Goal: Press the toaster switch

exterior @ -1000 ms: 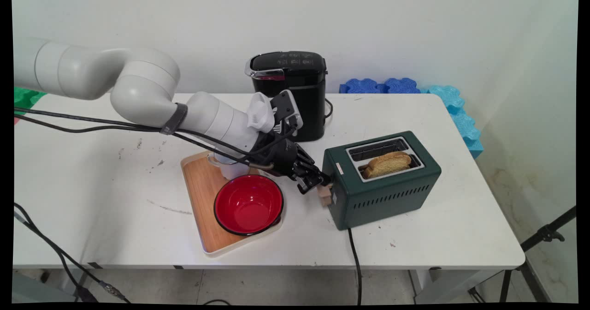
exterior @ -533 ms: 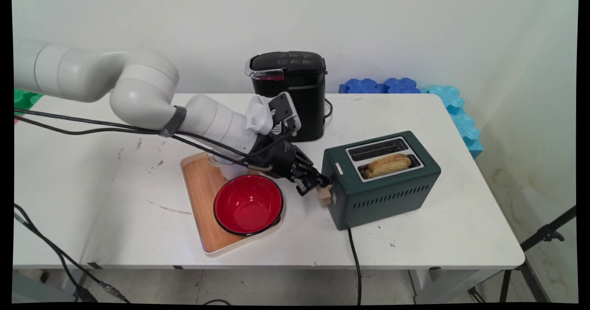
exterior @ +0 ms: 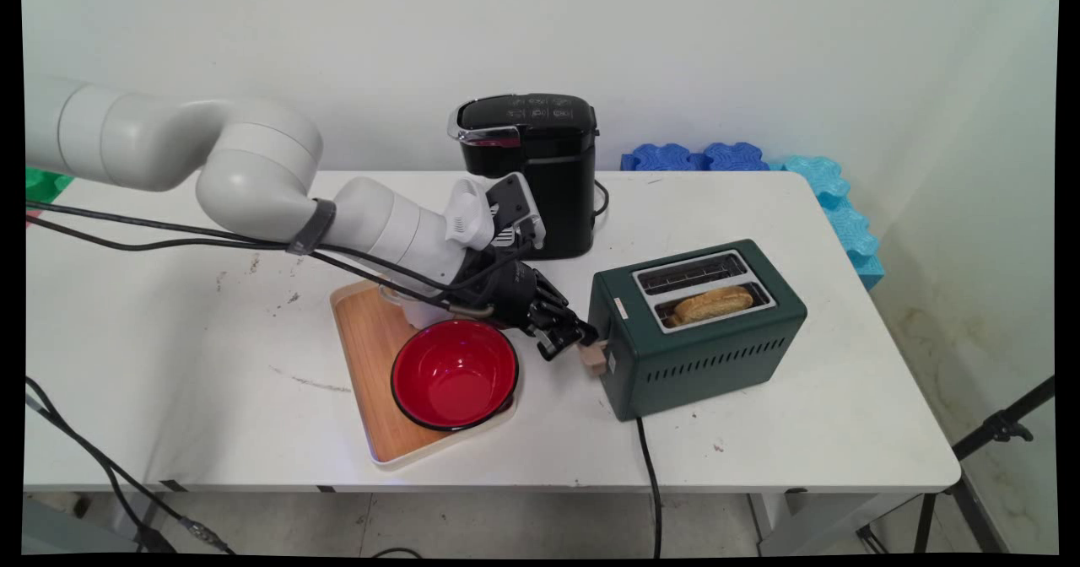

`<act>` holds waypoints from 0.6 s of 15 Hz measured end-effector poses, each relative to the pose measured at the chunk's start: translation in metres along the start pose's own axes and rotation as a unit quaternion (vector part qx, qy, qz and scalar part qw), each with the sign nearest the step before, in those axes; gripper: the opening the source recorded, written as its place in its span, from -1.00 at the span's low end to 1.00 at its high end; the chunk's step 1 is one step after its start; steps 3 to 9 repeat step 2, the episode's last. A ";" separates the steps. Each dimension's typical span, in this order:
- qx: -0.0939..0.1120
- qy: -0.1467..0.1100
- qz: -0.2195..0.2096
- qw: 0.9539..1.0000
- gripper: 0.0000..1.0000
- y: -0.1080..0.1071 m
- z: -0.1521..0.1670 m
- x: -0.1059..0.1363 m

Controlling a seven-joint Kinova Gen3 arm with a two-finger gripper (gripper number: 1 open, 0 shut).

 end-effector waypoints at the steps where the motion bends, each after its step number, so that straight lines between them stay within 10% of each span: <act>1: 0.000 0.000 0.000 1.000 -1.00 0.000 -0.001 -0.001; 9: 0.001 0.000 -0.001 1.000 -1.00 -0.001 -0.001 -0.001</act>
